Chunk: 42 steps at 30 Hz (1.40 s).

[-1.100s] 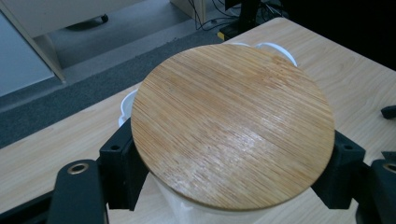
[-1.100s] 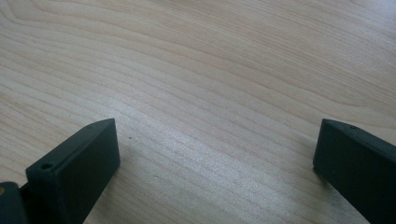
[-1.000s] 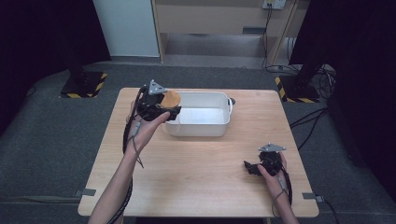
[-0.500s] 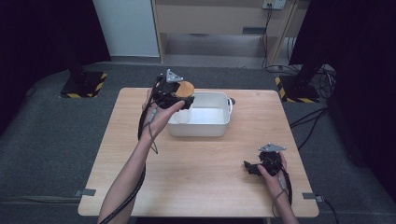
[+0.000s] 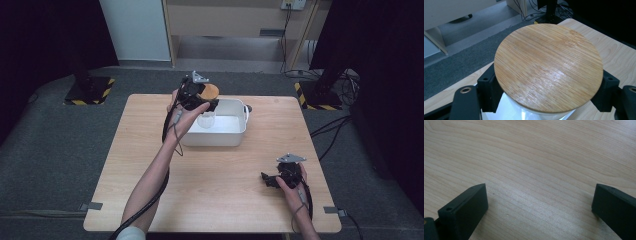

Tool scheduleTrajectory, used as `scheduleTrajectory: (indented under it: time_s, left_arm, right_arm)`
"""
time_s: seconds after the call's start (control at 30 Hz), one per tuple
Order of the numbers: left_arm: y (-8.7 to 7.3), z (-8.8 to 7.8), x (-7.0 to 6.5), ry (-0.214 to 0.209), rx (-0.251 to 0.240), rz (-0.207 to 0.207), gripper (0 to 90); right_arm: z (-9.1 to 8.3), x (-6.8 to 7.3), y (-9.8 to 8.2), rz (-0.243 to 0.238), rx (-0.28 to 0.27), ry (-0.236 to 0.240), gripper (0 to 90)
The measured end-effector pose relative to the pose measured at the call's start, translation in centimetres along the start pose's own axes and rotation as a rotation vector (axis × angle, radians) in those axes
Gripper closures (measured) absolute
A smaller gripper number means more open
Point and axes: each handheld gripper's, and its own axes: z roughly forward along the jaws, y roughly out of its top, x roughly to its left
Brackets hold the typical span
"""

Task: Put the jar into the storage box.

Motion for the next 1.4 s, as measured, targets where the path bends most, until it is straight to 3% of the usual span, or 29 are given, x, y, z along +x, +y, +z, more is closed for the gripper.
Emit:
scheduleTrajectory:
  time_s: [0.7, 1.4]
  left_arm:
    - [-1.2, 5.4, -1.2, -0.029, 0.040, -0.006, 24.5]
    - [-3.4, 8.5, -1.7, -0.019, 0.070, -0.021, 24.5]
  right_arm:
    - [0.0, 0.0, 0.0, -0.001, -0.001, 0.000, 0.7]
    - [0.0, 0.0, 0.0, 0.001, 0.000, 0.000, 0.7]
